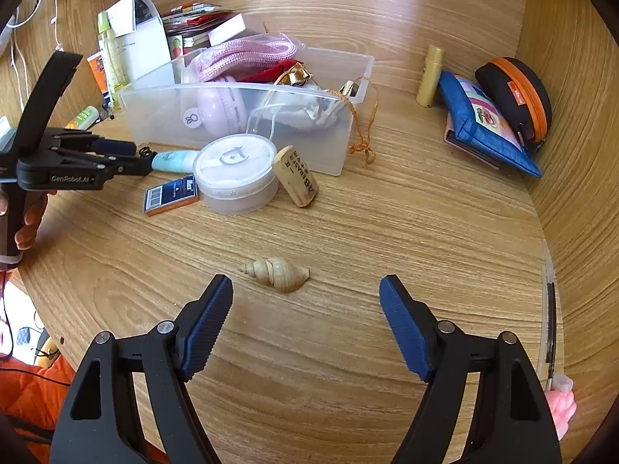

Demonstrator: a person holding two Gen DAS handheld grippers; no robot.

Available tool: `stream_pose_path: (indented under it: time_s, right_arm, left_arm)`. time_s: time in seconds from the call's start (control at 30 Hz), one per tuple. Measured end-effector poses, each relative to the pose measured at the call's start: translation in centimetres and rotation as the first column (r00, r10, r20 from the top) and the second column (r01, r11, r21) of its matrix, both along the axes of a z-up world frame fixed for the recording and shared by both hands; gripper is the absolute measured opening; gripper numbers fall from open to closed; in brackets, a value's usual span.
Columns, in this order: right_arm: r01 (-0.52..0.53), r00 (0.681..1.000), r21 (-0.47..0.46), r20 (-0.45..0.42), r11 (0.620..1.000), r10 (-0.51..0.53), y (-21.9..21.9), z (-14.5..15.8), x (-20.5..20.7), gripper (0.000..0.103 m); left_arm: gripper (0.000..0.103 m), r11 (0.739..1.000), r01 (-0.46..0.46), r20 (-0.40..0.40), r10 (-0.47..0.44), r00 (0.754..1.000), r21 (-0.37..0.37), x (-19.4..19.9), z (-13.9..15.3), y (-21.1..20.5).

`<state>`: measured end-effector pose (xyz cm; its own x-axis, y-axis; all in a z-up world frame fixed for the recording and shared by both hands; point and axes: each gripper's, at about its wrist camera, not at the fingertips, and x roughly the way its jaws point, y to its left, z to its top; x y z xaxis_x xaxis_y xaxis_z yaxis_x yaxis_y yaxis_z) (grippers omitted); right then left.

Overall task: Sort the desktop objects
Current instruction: 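Grasp the black hair clip with the left tool while the right tool grasps the spiral shell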

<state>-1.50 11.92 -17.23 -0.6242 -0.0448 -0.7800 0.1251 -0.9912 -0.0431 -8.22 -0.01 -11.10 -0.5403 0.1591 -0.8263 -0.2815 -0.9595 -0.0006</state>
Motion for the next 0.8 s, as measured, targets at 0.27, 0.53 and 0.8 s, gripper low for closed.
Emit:
stream_pose_path:
  time_s: [0.27,0.53,0.8]
  right_arm:
    - [-0.014,1.0,0.016,0.016,1.0,0.014,-0.4,-0.4,-0.5,0.062]
    - [-0.03,0.999,-0.009,0.032,1.0,0.03,-0.3,-0.7,-1.3,0.049]
    - [-0.041,0.998,-0.026,0.036,0.999,0.042,-0.5,-0.5,-1.3,0.027]
  left_arm:
    - [0.028,0.999,0.035,-0.027,-0.035,0.999,-0.005,-0.2,-0.1,0.7]
    - [0.019,0.999,0.037,-0.048,-0.037,0.998,-0.003,-0.3,0.0,1.1]
    - [0.019,1.0,0.019,-0.054,-0.018,0.998,0.013,0.4,0.1,0.5]
